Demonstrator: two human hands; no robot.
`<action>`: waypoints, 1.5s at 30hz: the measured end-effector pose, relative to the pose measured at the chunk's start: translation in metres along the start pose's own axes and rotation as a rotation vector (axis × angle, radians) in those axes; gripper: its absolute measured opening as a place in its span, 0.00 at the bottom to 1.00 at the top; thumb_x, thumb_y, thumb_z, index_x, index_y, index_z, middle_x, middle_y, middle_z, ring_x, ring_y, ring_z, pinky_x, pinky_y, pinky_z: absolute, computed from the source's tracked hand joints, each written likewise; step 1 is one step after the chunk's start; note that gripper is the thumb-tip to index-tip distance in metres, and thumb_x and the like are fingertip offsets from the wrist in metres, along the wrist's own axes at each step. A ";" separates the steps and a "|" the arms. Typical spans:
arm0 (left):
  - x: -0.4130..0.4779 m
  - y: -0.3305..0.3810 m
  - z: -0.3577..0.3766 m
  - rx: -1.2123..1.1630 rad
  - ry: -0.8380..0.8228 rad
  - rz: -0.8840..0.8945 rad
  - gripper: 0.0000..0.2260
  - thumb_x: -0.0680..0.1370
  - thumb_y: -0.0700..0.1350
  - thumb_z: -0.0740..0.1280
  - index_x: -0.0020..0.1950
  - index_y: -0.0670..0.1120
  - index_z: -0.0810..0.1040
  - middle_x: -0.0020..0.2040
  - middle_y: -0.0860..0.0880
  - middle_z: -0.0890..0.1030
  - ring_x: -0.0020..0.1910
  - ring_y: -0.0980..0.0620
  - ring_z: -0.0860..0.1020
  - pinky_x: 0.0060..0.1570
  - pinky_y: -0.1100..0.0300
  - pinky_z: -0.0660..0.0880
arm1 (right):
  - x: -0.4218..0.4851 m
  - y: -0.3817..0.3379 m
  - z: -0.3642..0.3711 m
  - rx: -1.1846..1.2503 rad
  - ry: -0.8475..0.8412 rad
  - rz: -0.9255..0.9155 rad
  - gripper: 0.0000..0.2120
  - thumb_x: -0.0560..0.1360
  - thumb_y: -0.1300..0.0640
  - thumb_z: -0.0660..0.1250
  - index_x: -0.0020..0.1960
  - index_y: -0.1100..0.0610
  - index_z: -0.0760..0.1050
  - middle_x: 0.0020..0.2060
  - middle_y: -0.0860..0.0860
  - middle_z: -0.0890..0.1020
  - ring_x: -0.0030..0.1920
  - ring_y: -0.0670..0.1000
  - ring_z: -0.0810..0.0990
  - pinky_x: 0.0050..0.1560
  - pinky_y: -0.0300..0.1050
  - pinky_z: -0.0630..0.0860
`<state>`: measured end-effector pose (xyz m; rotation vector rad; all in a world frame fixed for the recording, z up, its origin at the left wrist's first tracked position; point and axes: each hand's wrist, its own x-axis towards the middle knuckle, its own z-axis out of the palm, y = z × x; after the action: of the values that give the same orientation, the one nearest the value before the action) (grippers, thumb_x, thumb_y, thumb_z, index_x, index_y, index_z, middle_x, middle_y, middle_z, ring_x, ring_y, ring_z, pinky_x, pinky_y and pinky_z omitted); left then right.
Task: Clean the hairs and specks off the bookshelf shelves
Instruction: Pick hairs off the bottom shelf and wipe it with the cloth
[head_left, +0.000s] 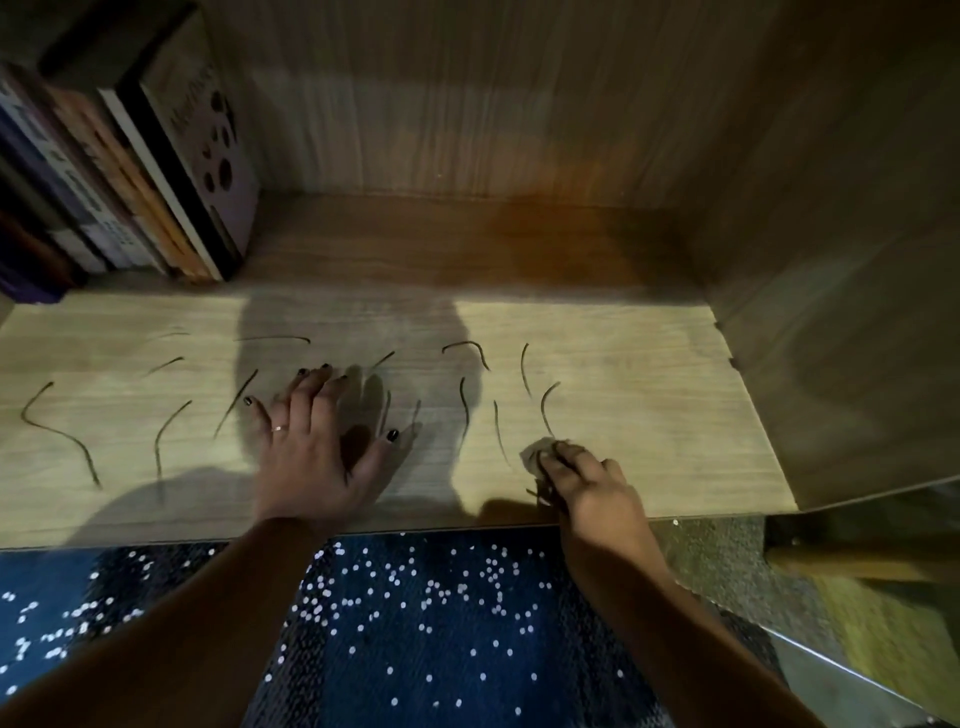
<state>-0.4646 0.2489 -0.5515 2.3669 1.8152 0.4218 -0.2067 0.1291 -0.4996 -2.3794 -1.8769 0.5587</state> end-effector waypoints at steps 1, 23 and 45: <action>0.000 0.000 0.000 -0.001 0.003 0.001 0.36 0.74 0.67 0.54 0.70 0.40 0.68 0.71 0.40 0.68 0.72 0.37 0.65 0.73 0.33 0.48 | 0.002 -0.004 0.002 -0.027 -0.035 0.014 0.29 0.78 0.66 0.55 0.76 0.47 0.58 0.73 0.47 0.60 0.63 0.51 0.65 0.68 0.48 0.65; 0.001 0.001 0.001 -0.046 0.005 -0.016 0.36 0.73 0.66 0.56 0.72 0.42 0.66 0.73 0.41 0.67 0.73 0.38 0.64 0.73 0.33 0.48 | 0.065 -0.013 -0.008 -0.235 0.060 0.072 0.29 0.75 0.65 0.58 0.75 0.50 0.61 0.70 0.50 0.65 0.64 0.54 0.64 0.60 0.50 0.66; 0.001 0.002 0.000 -0.037 0.009 -0.018 0.36 0.73 0.66 0.55 0.70 0.40 0.67 0.72 0.40 0.68 0.72 0.38 0.65 0.73 0.34 0.47 | 0.089 0.004 -0.031 -0.352 -0.026 -0.014 0.29 0.73 0.59 0.62 0.73 0.45 0.64 0.72 0.45 0.62 0.62 0.56 0.64 0.54 0.49 0.64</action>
<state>-0.4624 0.2491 -0.5508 2.3257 1.8150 0.4610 -0.1756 0.2183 -0.4934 -2.5697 -2.1578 0.2768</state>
